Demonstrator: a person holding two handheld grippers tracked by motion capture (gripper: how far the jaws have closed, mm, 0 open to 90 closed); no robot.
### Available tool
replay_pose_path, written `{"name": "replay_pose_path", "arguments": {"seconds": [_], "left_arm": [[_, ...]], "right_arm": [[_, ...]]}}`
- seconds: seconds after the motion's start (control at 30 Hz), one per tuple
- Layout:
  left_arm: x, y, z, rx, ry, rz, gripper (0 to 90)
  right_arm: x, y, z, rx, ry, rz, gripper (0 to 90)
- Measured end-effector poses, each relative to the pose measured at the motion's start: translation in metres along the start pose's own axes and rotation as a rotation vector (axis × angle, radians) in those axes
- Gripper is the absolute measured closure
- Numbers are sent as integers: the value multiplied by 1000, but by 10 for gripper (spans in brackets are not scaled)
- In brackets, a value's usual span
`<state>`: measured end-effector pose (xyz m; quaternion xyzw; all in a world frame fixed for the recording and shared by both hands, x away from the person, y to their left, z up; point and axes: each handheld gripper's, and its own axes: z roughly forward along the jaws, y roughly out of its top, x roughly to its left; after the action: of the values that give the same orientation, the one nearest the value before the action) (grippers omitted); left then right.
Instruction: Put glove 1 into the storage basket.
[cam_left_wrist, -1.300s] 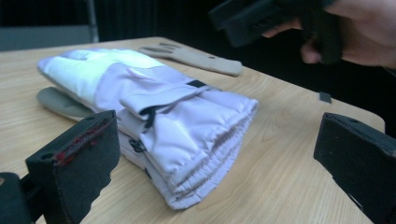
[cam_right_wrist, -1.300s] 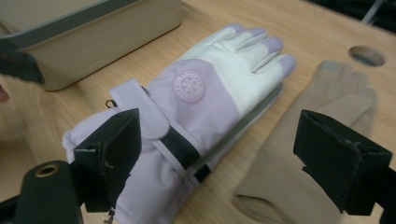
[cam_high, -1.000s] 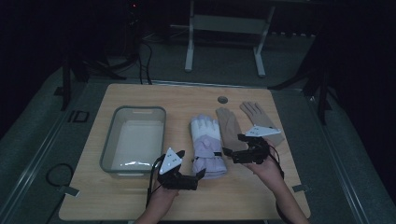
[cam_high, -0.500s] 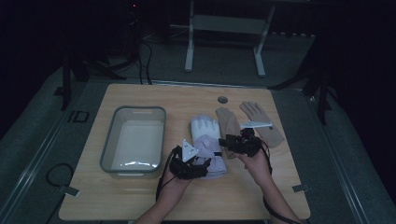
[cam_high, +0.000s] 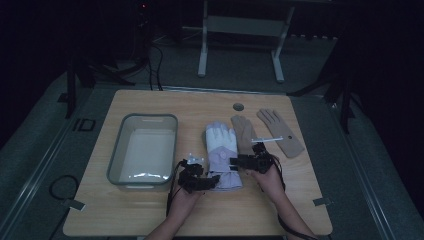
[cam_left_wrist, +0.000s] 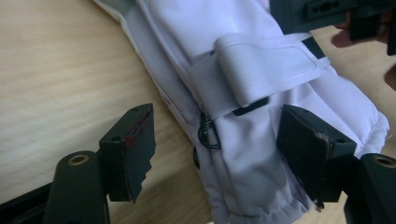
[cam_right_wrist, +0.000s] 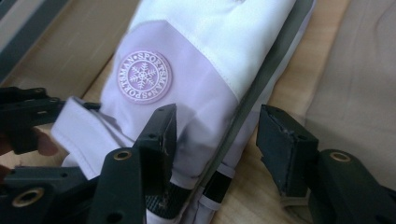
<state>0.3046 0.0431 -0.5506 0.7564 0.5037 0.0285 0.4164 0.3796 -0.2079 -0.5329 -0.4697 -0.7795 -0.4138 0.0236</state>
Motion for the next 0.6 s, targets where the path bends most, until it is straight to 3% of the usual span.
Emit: {"name": "replay_pose_path", "arguments": {"seconds": [0.17, 0.37, 0.5, 0.6], "left_arm": [[7, 1, 5, 31, -60, -11, 337], [14, -2, 9, 21, -120, -23, 407], [18, -3, 11, 15, -156, -25, 463], [20, -3, 11, 18, -166, -23, 497]], "right_arm": [[-9, -5, 10, 34, 35, 54, 461], [-14, -5, 17, 86, 102, 90, 482], [-16, -5, 19, 102, 143, 98, 568], [-15, -6, 21, 95, 143, 95, 617]]}}
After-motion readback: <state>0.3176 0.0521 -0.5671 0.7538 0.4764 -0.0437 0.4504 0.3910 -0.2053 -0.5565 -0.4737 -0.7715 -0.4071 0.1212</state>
